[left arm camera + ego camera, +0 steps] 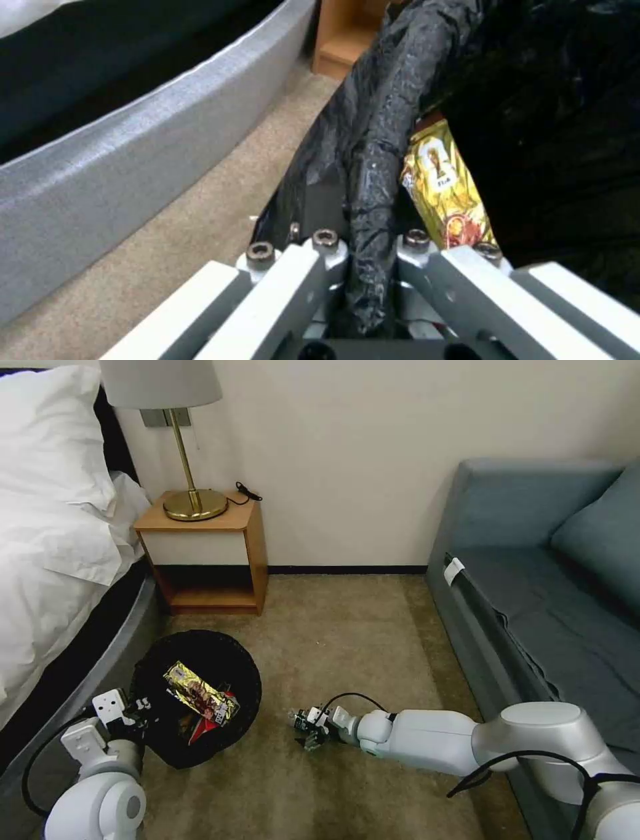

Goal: Pick up the trash bin, then pick up the garbage on the floor and place it into the trash bin.

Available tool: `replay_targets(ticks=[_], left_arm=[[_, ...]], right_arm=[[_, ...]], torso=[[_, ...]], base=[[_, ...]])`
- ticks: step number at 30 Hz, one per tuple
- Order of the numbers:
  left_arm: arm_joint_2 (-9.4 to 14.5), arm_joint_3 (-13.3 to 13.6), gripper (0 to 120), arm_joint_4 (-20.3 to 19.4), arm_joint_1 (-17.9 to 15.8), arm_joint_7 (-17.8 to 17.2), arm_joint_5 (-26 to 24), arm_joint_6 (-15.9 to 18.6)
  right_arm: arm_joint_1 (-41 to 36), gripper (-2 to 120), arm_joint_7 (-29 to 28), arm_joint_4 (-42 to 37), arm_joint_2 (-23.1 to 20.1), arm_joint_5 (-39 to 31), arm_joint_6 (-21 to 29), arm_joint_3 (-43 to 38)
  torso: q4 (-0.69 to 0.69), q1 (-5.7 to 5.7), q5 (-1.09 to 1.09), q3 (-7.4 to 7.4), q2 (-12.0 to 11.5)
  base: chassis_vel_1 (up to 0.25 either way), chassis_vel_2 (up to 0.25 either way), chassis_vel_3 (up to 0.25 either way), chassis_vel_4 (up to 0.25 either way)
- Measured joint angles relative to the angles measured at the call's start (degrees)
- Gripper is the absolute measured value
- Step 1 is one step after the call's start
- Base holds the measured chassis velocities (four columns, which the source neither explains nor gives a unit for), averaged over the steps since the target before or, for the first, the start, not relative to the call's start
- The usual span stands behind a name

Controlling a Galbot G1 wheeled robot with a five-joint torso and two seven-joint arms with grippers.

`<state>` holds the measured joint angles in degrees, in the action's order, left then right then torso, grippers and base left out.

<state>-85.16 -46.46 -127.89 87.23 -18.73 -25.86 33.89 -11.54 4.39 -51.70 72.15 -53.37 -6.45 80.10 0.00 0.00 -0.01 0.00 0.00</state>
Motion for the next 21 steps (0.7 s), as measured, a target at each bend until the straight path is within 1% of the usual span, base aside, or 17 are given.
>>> replay_targets(ticks=[2, 4, 5, 8, 9, 13, 14, 16, 18, 19, 20, 21], left_arm=[[0.1, 0.0, 2, 0.0, 0.0, 0.0, 0.0, 0.0], [0.1, 0.0, 2, 0.0, 0.0, 0.0, 0.0, 0.0], [0.1, 0.0, 2, 0.0, 0.0, 0.0, 0.0, 0.0], [0.1, 0.0, 2, 0.0, -0.1, 0.0, 0.0, 0.0], [0.1, 0.0, 2, 0.0, -0.1, 0.0, 0.0, 0.0], [0.0, 0.2, 2, 0.1, -0.2, 0.0, 0.2, -0.1], [0.0, 0.2, 2, 0.2, -0.2, 0.0, 0.3, -0.1], [-0.1, 0.3, 2, 0.3, -0.3, 0.0, 0.4, -0.1], [-0.1, 0.3, 2, 0.4, -0.3, 0.0, 0.4, -0.2], [-0.1, 0.3, 2, 0.4, -0.3, 0.0, 0.4, -0.2], [-0.1, 0.3, 2, 0.5, -0.3, 0.0, 0.5, -0.2], [-0.2, 0.3, 2, 0.5, -0.3, 0.0, 0.5, -0.2]], right_arm=[[-0.7, 80, 1.4, 2.8, 0.7, 0.7, -0.4, -1.0], [-0.8, 79, 1.6, 3.2, 0.7, 0.9, -0.4, -1.1], [-1.0, 71, 2.1, 4.0, 0.7, 1.2, -0.5, -1.5], [-1.1, 70, 2.3, 4.2, 0.7, 1.2, -0.5, -1.6], [-1.3, 67, 2.8, 4.5, 0.6, 1.6, -0.6, -1.9], [-1.5, 63, 2.8, 4.2, 0.0, 1.8, -0.9, -2.3], [-1.5, 60, 2.8, 4.0, -0.1, 1.8, -1.0, -2.3], [-1.6, 48, 2.8, 3.2, -0.5, 1.8, -1.2, -2.6], [-1.6, 47, 2.6, 2.9, -0.6, 1.8, -1.2, -2.7], [-1.6, 42, 2.3, 2.5, -0.8, 1.7, -1.3, -2.8], [-1.6, 34, 1.7, 1.5, -1.3, 1.4, -1.3, -2.9], [-1.6, 32, 1.6, 1.3, -1.4, 1.3, -1.3, -3.0]], torso=[[0.0, 0.0, 0.0, 0.0, 0.0], [0.0, 0.0, 0.0, 0.0, 0.0], [0.0, 0.0, 0.0, 0.0, 0.0], [0.0, 0.0, 0.0, 0.0, 0.0], [0.0, 0.0, 0.0, 0.0, 0.0], [0.0, 0.0, 0.0, 0.0, 0.0], [-0.01, 0.0, 0.0, 0.0, 0.0], [0.0, 0.0, 0.0, 0.0, 0.0], [0.0, 0.0, 0.01, 0.0, 0.0], [0.0, 0.0, 0.01, 0.0, 0.0], [0.0, 0.0, 0.01, 0.0, 0.0], [0.0, 0.0, 0.01, 0.0, 0.0]], base=[[0.0, 0.0, 0.0, 0.0], [0.0, 0.0, 0.0, 0.0], [0.0, 0.0, 0.0, 0.0], [0.0, 0.0, 0.0, 0.0], [0.0, 0.0, 0.0, 0.0], [0.0, 0.0, 0.0, 0.0], [0.0, 0.0, 0.0, 0.0], [0.0, 0.0, 0.0, 0.0], [0.0, 0.0, 0.0, 0.0], [0.0, 0.0, 0.0, 0.0], [0.0, 0.0, 0.0, 0.0], [0.0, 0.0, 0.0, 0.0]])
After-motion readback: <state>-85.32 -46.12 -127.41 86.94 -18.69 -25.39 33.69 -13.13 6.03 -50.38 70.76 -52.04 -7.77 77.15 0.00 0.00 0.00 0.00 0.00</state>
